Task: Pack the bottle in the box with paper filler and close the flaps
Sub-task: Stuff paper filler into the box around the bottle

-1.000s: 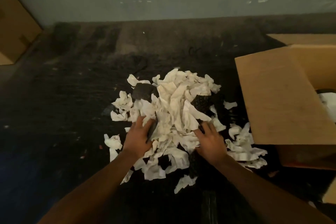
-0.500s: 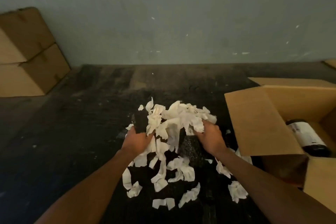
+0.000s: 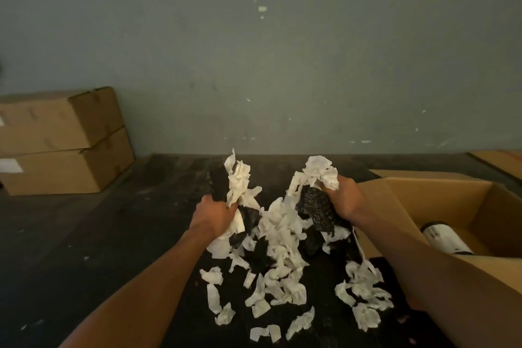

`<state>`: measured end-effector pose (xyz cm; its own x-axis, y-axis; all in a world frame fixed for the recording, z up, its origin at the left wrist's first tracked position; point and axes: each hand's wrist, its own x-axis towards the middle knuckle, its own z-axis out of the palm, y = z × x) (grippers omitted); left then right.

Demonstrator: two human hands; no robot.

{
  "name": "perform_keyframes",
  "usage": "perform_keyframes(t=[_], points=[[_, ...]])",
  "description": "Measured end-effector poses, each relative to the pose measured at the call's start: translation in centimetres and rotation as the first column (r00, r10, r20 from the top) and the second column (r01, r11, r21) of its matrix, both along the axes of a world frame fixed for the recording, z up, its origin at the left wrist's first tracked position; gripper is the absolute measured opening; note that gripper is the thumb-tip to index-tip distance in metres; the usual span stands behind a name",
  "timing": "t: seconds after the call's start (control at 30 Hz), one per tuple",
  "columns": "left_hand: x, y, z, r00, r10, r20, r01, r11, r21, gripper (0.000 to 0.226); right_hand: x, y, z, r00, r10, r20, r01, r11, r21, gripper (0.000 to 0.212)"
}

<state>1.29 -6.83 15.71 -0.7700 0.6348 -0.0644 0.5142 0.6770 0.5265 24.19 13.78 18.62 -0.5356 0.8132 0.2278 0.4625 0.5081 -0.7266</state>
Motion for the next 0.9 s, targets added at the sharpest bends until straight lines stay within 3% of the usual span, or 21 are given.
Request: perform_keyframes(t=[0.2, 0.4, 0.6, 0.9], points=[[2.8, 1.6, 2.1, 1.0, 0.008, -0.014, -0.006, 0.988, 0.152, 0.063, 5.4, 1.7, 3.5, 0.998, -0.06, 0.0, 0.06, 0.997, 0.053, 0.041], [8.5, 6.1, 4.5, 0.995, -0.034, -0.09, 0.052, 0.977, 0.205, 0.054, 11.4, 6.6, 4.5, 0.992, -0.127, -0.015, 0.127, 0.989, 0.081, 0.044], [15.3, 15.4, 4.8, 0.99, -0.081, -0.112, 0.103, 0.973, 0.207, 0.054, 18.9, 15.2, 4.0, 0.991, -0.126, 0.035, 0.122, 0.987, 0.102, 0.041], [28.4, 31.2, 3.2, 0.988, -0.151, 0.03, 0.141, 0.966, 0.215, 0.055, 27.6, 28.1, 1.0, 0.992, -0.039, 0.121, 0.029, 0.996, 0.085, 0.03]])
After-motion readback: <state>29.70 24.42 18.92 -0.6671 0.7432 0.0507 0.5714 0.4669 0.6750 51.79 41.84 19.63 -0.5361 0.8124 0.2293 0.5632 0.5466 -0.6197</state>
